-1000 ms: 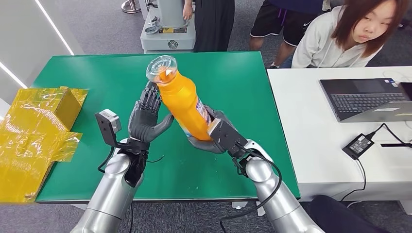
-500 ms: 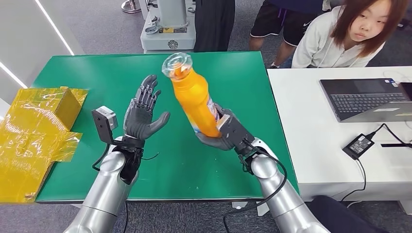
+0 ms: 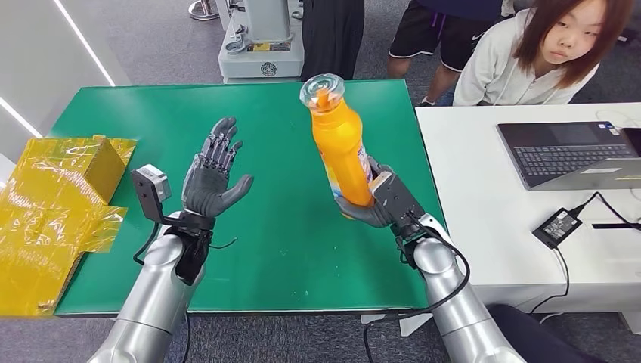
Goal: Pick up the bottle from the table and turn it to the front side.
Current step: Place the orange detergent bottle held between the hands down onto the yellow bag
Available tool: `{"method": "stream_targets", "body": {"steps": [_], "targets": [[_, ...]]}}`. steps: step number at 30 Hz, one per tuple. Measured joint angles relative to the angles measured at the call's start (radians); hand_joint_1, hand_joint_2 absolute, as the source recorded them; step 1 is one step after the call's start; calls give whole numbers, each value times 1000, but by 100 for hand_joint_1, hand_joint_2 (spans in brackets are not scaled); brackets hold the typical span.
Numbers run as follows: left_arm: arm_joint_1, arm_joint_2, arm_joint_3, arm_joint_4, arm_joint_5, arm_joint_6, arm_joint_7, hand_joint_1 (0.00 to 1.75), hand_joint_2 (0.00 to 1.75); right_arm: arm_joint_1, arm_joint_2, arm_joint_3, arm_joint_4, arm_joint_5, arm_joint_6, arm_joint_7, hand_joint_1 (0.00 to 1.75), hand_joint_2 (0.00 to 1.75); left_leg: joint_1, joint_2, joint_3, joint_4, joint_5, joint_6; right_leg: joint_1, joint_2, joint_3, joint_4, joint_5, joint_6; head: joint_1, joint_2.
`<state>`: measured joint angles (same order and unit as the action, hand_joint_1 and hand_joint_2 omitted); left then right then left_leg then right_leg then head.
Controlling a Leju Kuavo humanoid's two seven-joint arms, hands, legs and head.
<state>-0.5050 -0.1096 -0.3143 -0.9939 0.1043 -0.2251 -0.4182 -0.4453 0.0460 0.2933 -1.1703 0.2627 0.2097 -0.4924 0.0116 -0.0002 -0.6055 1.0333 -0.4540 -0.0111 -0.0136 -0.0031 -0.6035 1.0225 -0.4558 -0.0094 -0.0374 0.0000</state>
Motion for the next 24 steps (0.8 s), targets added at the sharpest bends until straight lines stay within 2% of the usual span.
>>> {"method": "stream_targets", "body": {"steps": [8,24], "targets": [[-6,0,-3,5,28,-61,-2,0,175,-20,5,7,28,15,19,-9,175,175,0,0,0,0,0,0,0,0,0,0,0,0,0,0],[-4,-6,-72,-53,66,-92,9,0,175,-78,43,28,106,15,16,-10,175,175,0,0,0,0,0,0,0,0,0,0,0,0,0,0]]}}
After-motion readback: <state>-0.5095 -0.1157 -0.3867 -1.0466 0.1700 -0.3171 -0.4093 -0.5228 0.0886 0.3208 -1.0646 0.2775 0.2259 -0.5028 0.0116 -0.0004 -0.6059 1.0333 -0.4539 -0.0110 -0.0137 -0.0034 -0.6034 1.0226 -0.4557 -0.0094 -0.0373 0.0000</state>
